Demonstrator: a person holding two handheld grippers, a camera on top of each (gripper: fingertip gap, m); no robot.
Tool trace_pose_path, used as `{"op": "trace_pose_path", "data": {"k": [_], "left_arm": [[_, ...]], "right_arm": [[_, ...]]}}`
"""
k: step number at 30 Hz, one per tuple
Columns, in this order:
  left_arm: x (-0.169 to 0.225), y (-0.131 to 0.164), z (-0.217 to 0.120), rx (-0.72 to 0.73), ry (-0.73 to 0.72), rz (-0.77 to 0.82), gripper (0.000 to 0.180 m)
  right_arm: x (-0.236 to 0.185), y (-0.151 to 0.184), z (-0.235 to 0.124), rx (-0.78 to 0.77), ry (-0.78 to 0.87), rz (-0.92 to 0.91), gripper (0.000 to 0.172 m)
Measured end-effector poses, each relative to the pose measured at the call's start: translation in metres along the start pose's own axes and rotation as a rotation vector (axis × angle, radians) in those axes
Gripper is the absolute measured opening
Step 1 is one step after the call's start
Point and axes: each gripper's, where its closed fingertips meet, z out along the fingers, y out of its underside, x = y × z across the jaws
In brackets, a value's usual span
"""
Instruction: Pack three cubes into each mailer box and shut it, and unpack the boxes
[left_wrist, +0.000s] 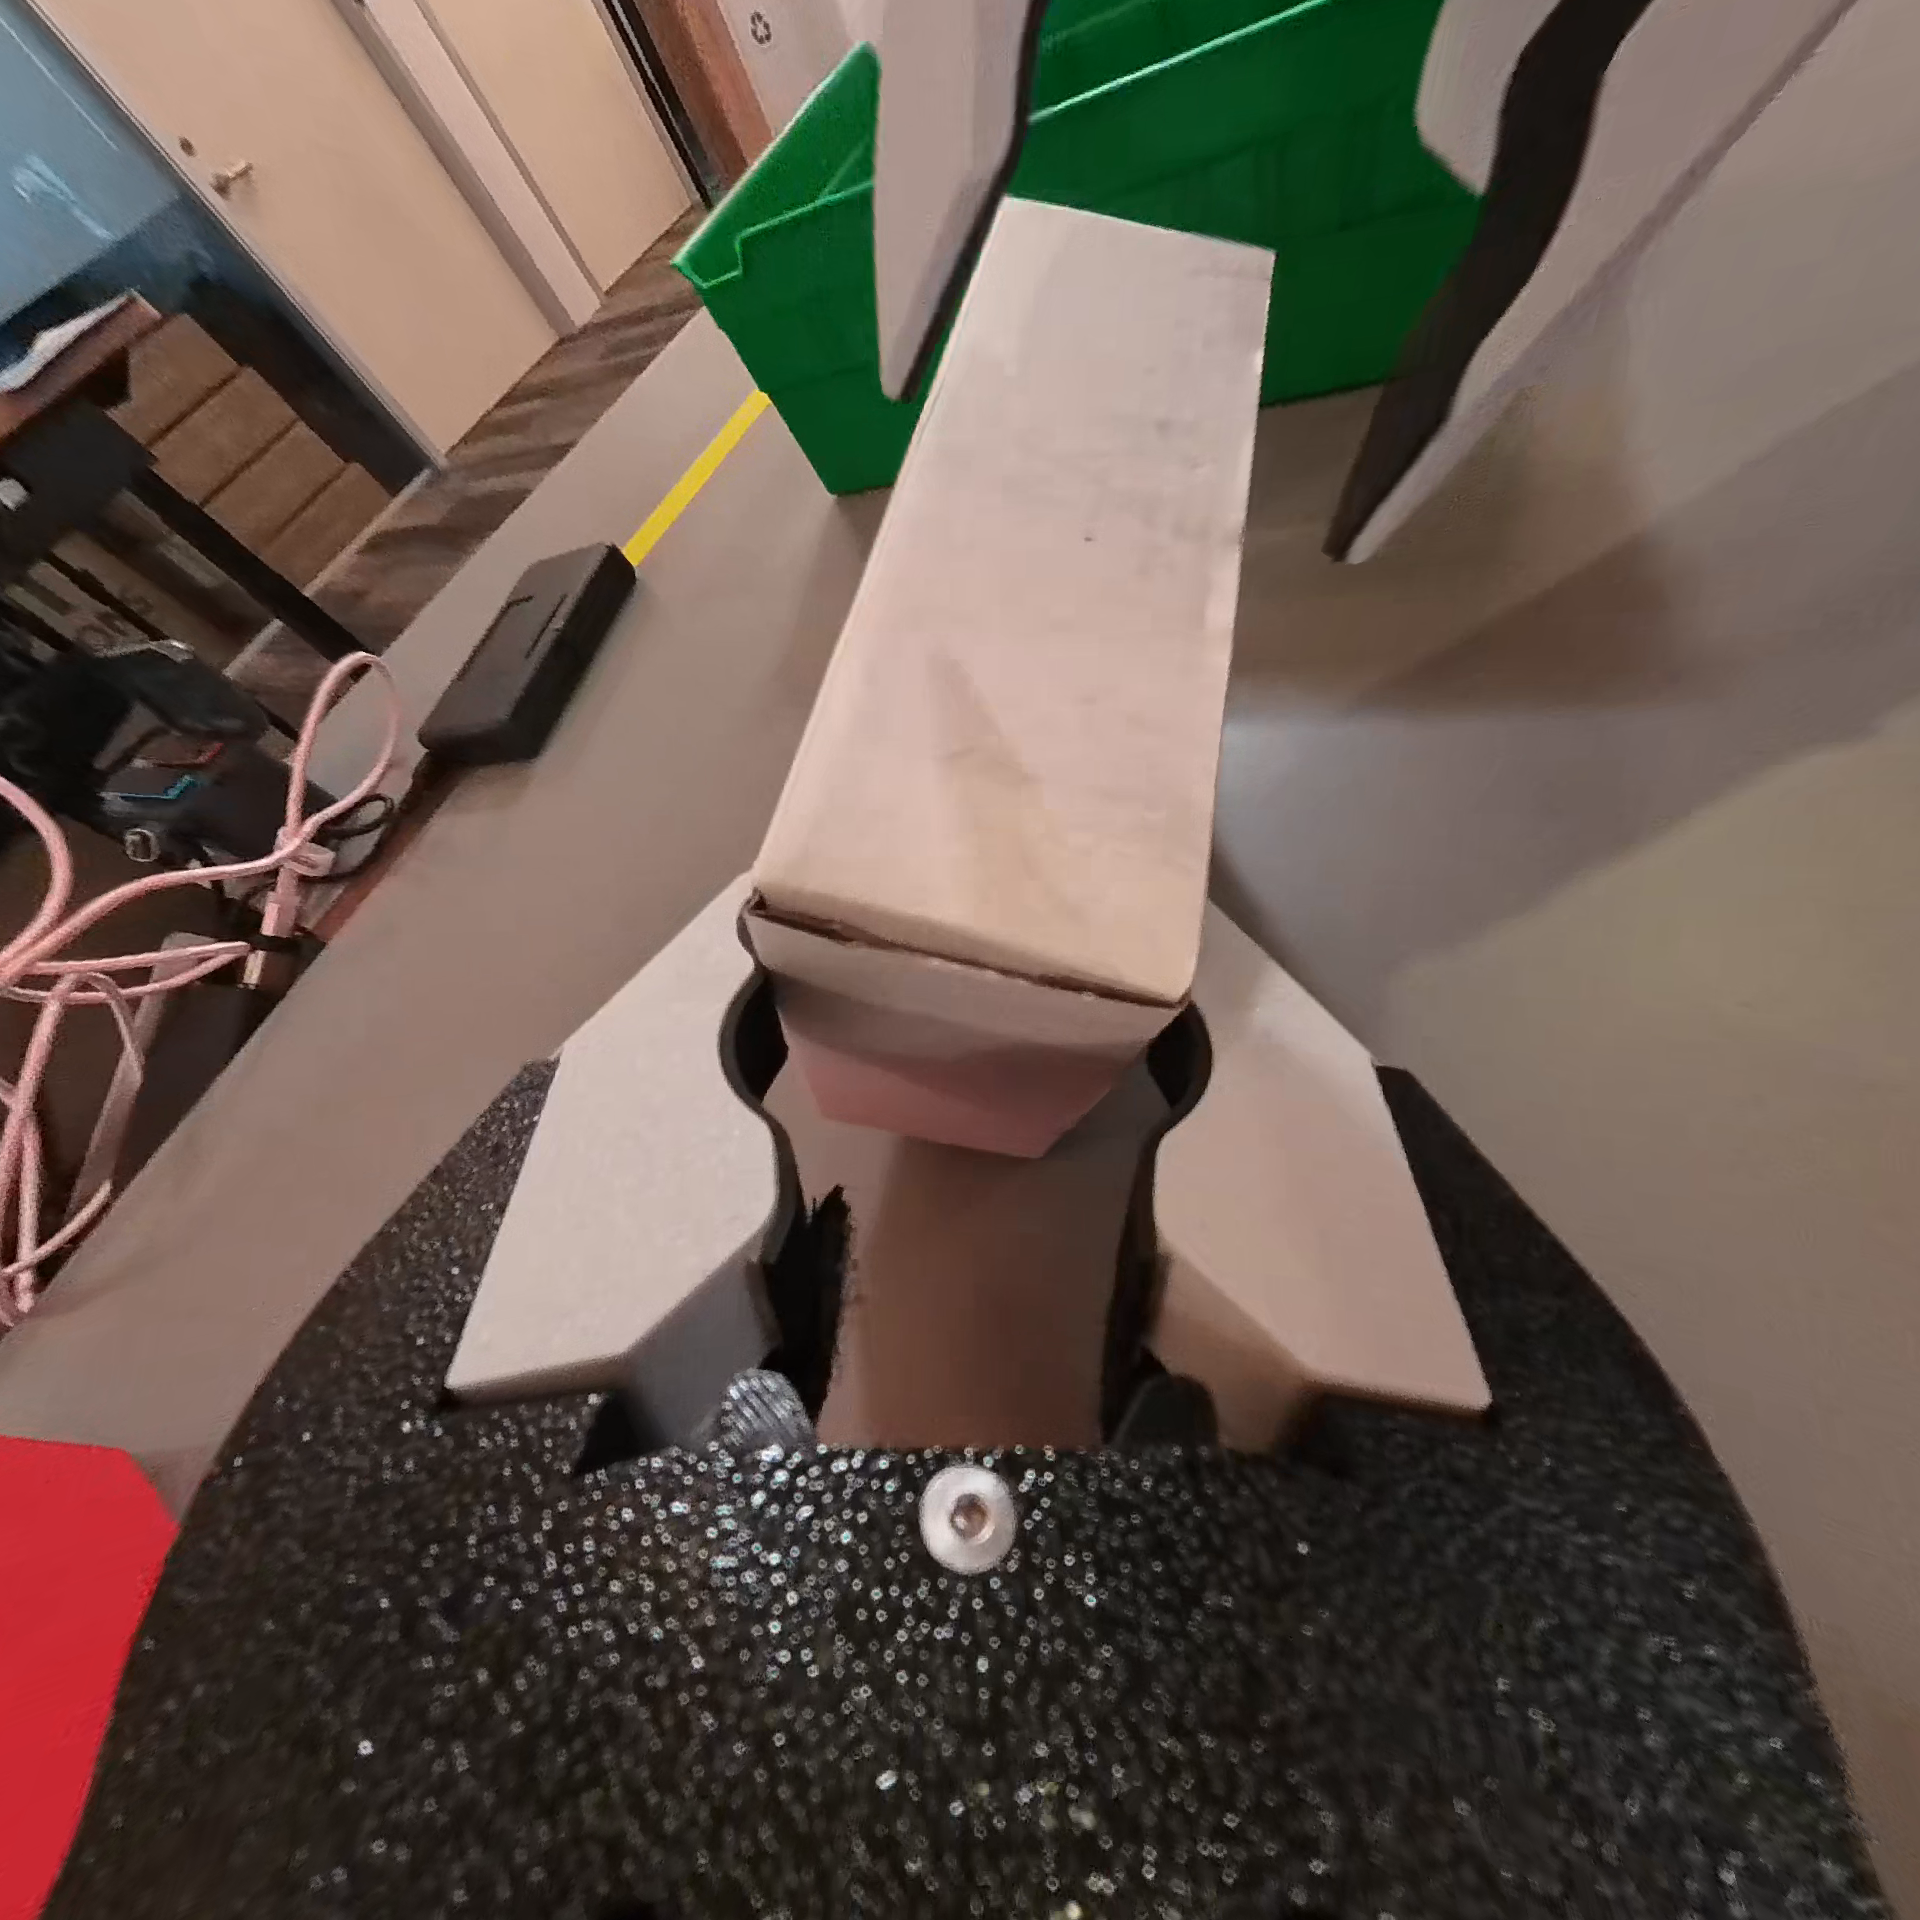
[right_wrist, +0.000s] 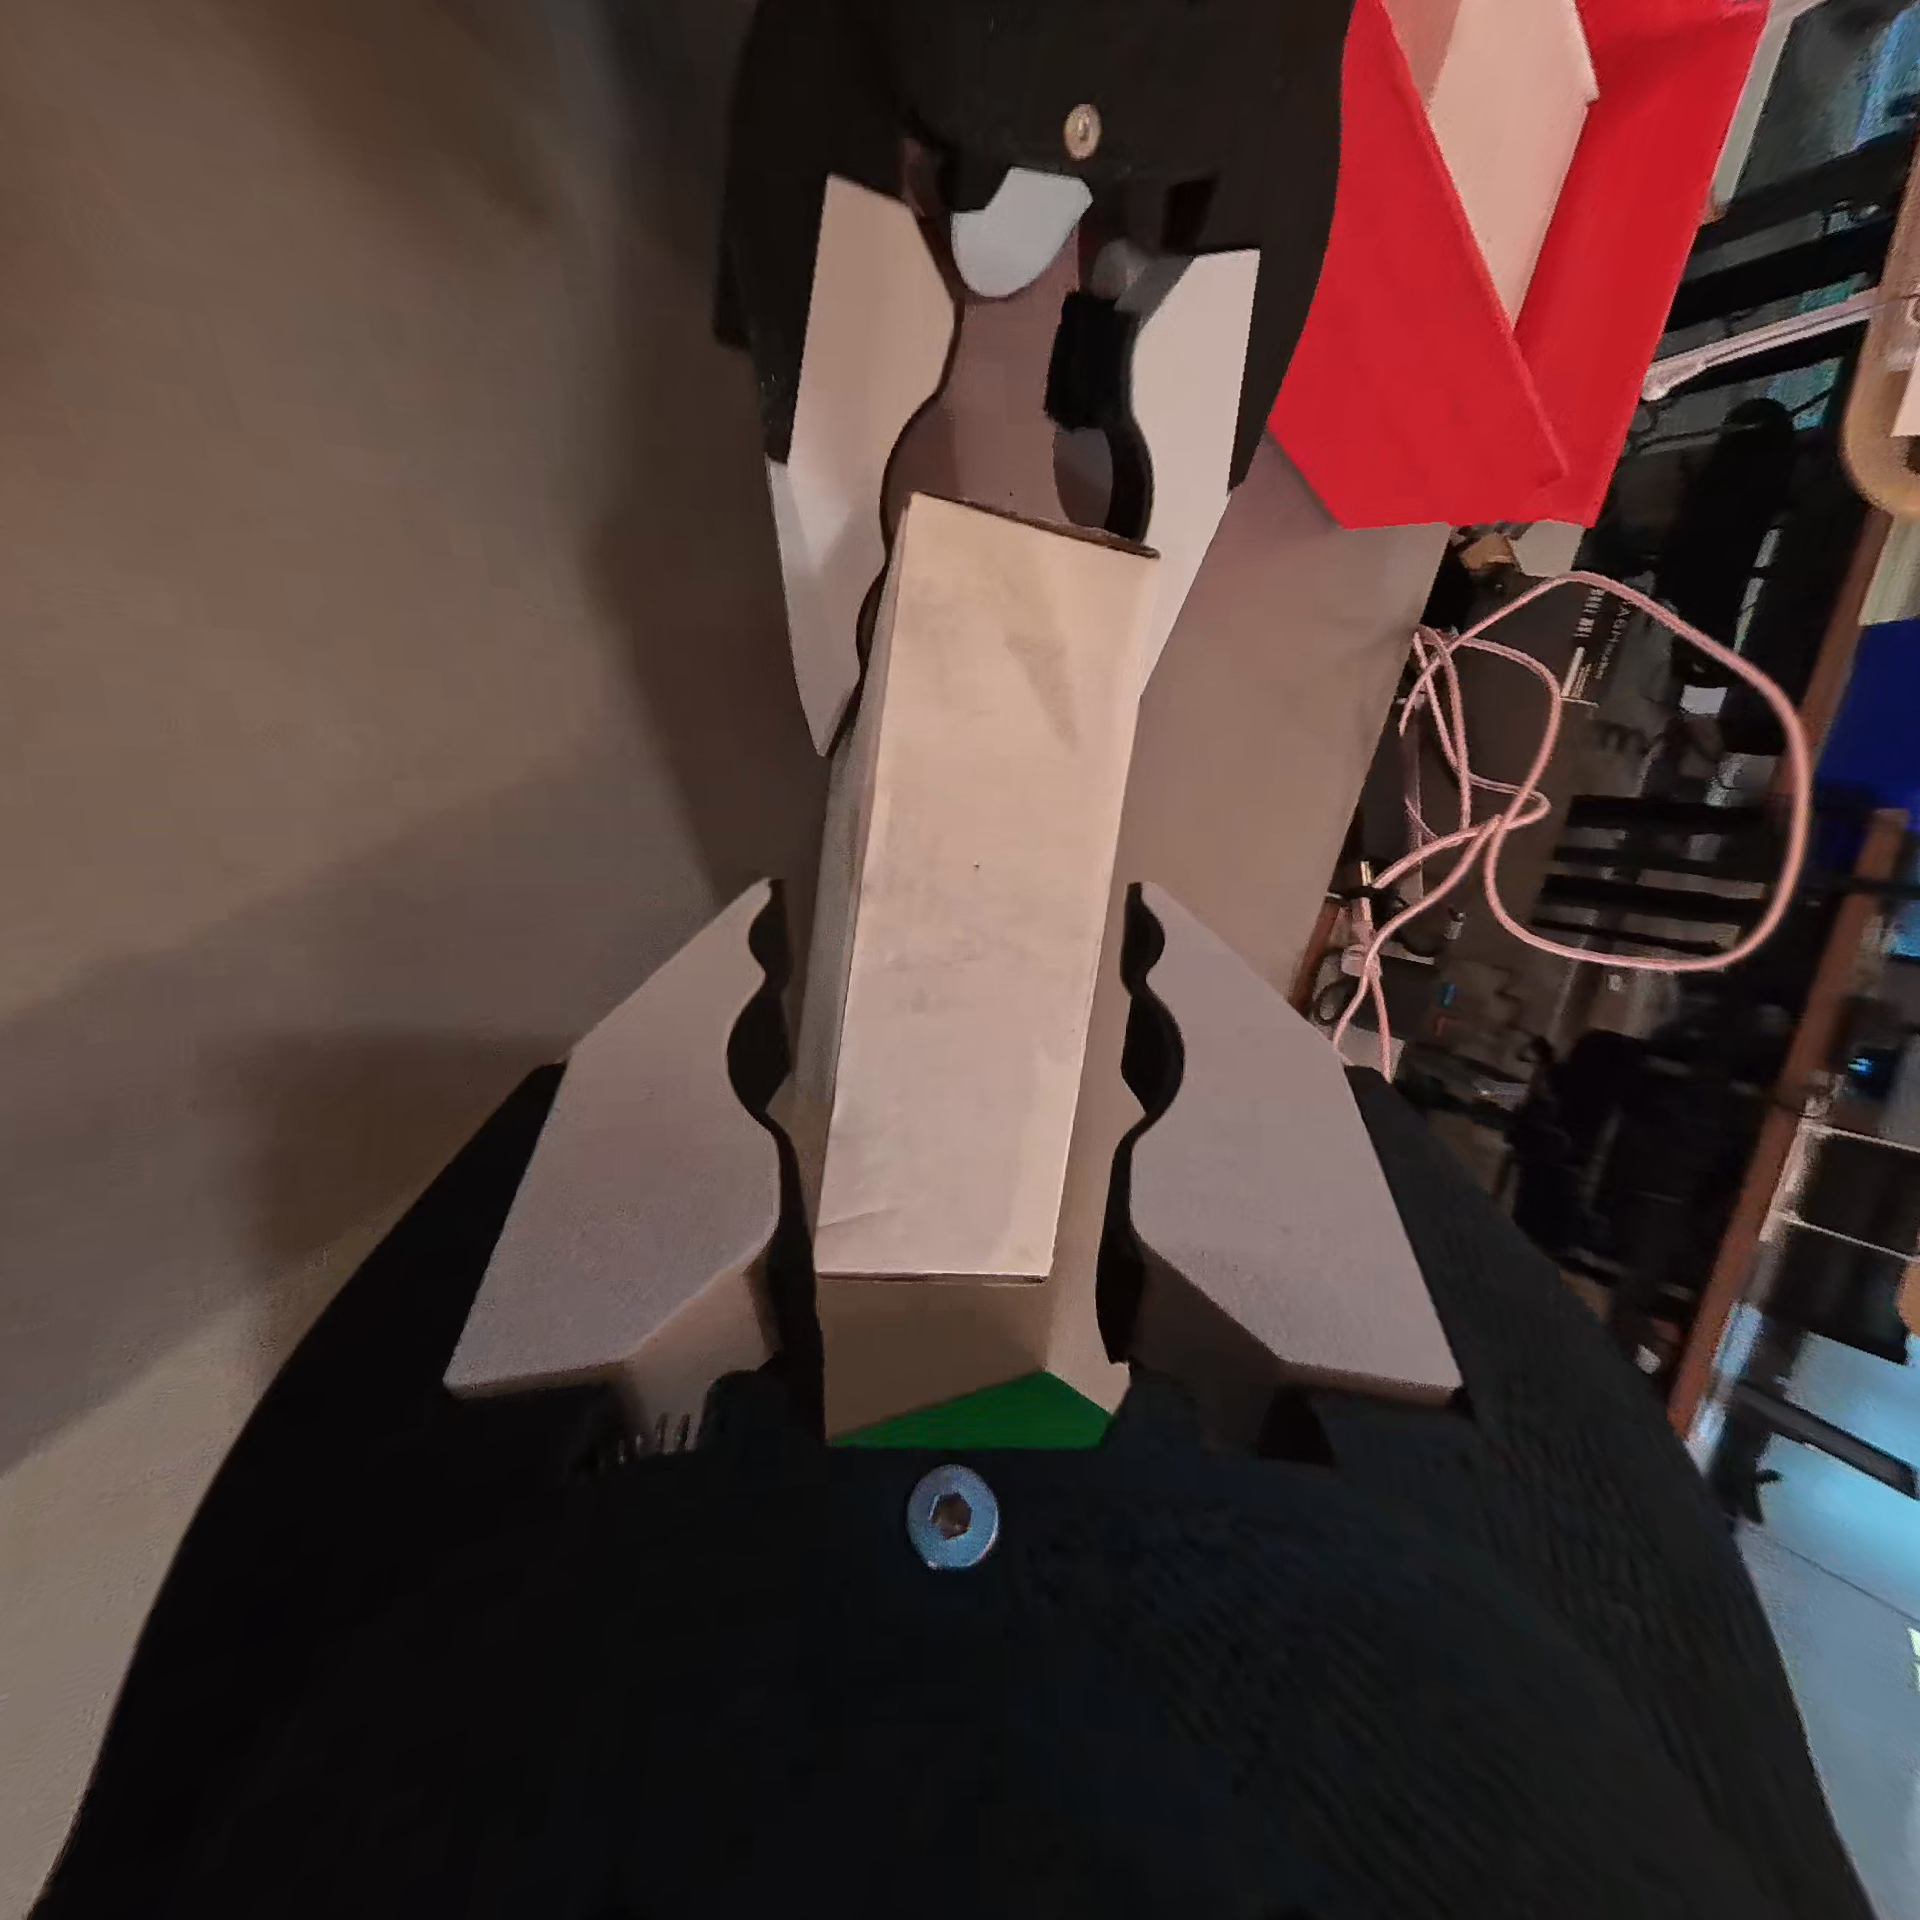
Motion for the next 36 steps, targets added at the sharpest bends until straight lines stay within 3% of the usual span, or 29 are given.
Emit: {"op": "trace_pose_path", "data": {"k": [12, 21, 26, 33, 36], "left_arm": [[0.001, 0.001, 0.0, -0.032, 0.035, -0.157, 0.07], [0.007, 0.001, 0.004, -0.086, 0.061, -0.367, 0.07], [0.006, 0.001, 0.007, -0.079, 0.058, -0.406, 0.069], [0.007, 0.001, 0.007, -0.076, 0.074, -0.437, 0.069], [0.007, 0.001, 0.006, -0.074, 0.08, -0.435, 0.069]], "right_arm": [[0.015, 0.001, -0.001, -0.014, 0.082, 0.05, 0.05], [0.024, 0.009, -0.005, -0.035, 0.204, 0.017, 0.051], [0.032, 0.011, -0.007, -0.044, 0.32, -0.014, 0.054], [0.016, 0.01, 0.0, -0.076, 0.341, -0.184, 0.027], [0.017, 0.011, -0.001, -0.074, 0.361, -0.175, 0.029]]}}
